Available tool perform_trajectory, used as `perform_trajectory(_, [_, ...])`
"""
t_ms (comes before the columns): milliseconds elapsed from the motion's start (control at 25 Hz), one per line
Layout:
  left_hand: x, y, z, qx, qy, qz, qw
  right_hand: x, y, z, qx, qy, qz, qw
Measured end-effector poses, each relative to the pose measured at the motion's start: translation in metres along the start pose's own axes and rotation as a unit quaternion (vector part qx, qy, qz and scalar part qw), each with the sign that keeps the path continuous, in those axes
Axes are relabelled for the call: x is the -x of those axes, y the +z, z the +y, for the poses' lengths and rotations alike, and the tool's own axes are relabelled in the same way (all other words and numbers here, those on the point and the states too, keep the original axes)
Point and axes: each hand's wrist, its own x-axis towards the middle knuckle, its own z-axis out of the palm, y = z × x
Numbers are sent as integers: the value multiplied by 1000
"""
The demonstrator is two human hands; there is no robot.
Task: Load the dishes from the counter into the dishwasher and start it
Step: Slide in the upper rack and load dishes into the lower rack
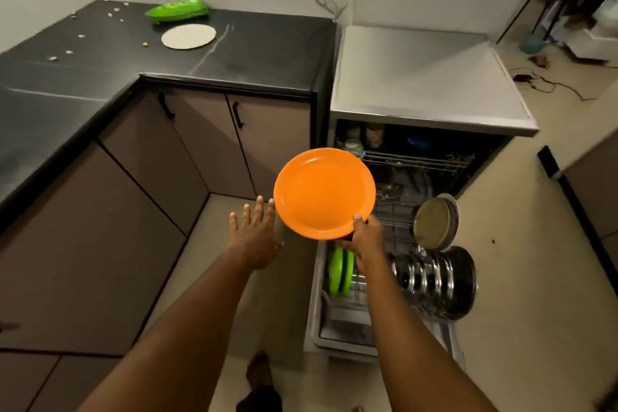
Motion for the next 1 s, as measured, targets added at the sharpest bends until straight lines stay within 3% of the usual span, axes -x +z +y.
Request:
perform_trajectory(480, [-3,47,147,-19,61,-49,997,-22,-163,13,41,51,67,996])
perform_trajectory(840, [-117,97,242,-29,110,-149,982,-127,-236,14,227,92,91,965])
perform_trajectory(1000, [-178,136,270,-35,129,-184,974,-195,-252,30,374,35,147,915])
